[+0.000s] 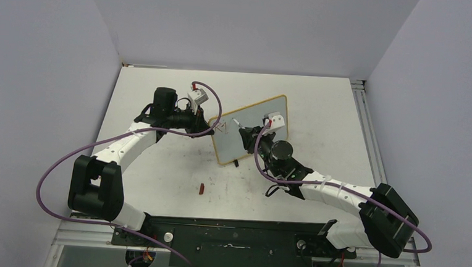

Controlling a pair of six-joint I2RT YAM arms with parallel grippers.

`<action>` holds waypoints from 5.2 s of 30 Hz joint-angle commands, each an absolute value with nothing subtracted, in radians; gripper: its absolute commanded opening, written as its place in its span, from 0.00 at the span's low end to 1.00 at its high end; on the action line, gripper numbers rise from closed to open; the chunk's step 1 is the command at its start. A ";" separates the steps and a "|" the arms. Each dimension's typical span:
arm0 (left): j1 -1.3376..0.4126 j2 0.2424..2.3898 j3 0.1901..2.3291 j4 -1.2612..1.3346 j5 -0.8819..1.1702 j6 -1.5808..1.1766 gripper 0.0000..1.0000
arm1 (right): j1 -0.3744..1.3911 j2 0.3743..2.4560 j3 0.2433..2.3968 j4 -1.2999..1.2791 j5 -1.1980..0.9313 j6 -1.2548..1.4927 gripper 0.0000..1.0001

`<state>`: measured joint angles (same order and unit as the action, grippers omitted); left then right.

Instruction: Write a sentence on the whiteboard

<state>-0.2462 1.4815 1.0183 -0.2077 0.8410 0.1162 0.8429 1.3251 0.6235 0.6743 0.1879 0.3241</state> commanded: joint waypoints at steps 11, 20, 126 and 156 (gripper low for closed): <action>-0.255 1.489 1.047 -0.241 0.826 0.161 0.00 | 0.837 1.373 0.641 0.748 0.134 0.340 0.05; -0.255 1.487 1.047 -0.239 0.826 0.161 0.00 | 0.849 1.371 0.605 0.748 0.138 0.356 0.05; -0.258 1.489 1.048 -0.245 0.826 0.163 0.00 | 0.783 1.279 0.606 0.720 0.233 0.335 0.05; -0.260 1.485 1.048 -0.246 0.825 0.163 0.00 | 0.802 1.320 0.555 0.733 0.166 0.376 0.05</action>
